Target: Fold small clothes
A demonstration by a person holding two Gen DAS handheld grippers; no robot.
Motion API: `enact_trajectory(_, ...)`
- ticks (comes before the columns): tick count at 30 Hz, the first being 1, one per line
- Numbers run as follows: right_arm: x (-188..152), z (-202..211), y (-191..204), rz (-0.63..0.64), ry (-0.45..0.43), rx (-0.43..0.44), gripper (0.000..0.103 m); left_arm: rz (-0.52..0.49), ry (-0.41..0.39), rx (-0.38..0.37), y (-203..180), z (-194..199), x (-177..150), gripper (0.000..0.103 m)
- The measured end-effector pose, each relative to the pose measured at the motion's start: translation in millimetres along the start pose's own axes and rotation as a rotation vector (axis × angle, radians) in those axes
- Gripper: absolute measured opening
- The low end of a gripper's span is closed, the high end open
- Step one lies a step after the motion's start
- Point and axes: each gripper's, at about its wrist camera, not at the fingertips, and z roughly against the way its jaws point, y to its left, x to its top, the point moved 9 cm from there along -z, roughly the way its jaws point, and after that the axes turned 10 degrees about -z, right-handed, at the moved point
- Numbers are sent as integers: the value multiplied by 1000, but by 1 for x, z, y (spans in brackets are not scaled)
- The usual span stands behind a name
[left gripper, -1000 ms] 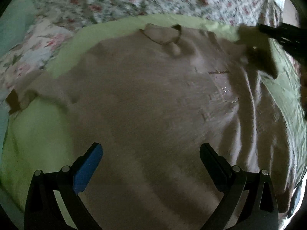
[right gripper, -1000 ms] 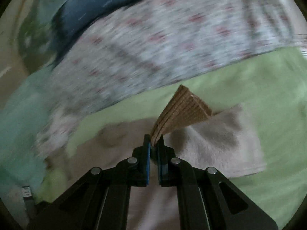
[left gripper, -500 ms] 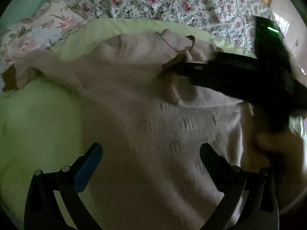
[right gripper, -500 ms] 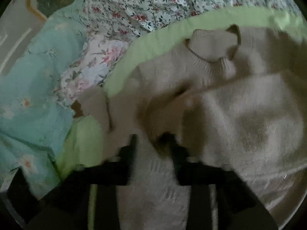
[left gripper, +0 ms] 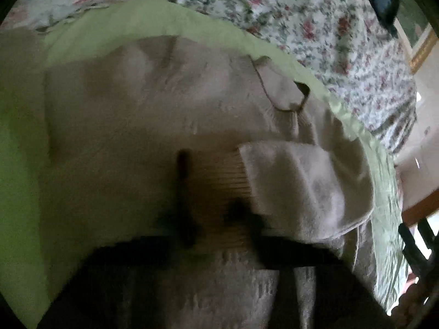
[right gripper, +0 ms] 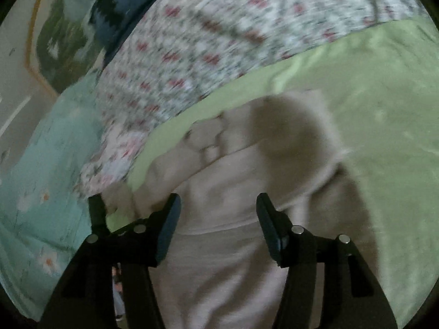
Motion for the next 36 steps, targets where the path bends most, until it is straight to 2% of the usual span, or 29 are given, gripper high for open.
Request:
enact_trajectory(2, 10, 9, -17, -24, -29, -29, 59, -25, -28, -2, -3, 14, 6, 6)
enact_trajectory(4, 22, 20, -36, -51, -49, -65, 59, -75, -132, 39, -2, 46, 18, 6)
enact_trajectory(6, 33, 27, -47, -57, -75, -89, 59, -93, -170, 97, 11, 63, 26, 6)
enact_trajectory(8, 47, 30, -59, -54, -101, -130, 61, -118, -129, 85, 16, 57, 25, 6)
enact_trajectory(10, 58, 17, -68, -62, -91, -147, 61, -126, -88, 90, 18, 48, 18, 7)
enact_trajectory(14, 73, -29, -71, -34, -6, -182, 63, -120, -67, 93, 20, 40, 8, 7)
enact_trajectory(15, 75, -47, -71, -10, 34, -199, 66, -113, -61, 92, 22, 38, 6, 7)
enact_trajectory(19, 76, -98, -85, 10, 139, -272, 68, -117, -47, 100, 22, 31, 6, 7)
enact_trajectory(20, 73, -110, -90, 7, 179, -265, 58, -120, -49, 96, 20, 31, 7, 7)
enact_trajectory(21, 71, -113, -90, 15, 193, -253, 6, -127, -55, 86, 16, 33, 10, 7)
enact_trajectory(22, 73, -110, -93, 28, 185, -265, 10, -134, -61, 78, 14, 33, 12, 7)
enact_trajectory(24, 85, -92, -95, 45, 121, -272, 10, -149, -68, 52, 5, 31, 14, 7)
enact_trajectory(26, 91, -81, -103, 51, 89, -298, 9, -172, -52, 72, 1, 22, 12, 7)
enact_trajectory(29, 89, -87, -115, 63, 118, -345, 11, -177, -6, 114, 5, 4, 5, 7)
enact_trajectory(30, 88, -87, -116, 70, 119, -374, 18, -170, -8, 110, 6, 3, 4, 7)
enact_trajectory(31, 88, -80, -113, 85, 91, -420, 21, -165, -15, 103, 6, 5, 4, 7)
enact_trajectory(32, 88, -72, -107, 96, 57, -426, 21, -164, -23, 98, 7, 8, 4, 7)
enact_trajectory(34, 82, -59, -78, 146, 2, -362, 28, -160, -24, 94, 8, 10, 3, 8)
enact_trajectory(36, 69, -62, -57, 194, 30, -283, 37, -160, -18, 95, 8, 10, 2, 9)
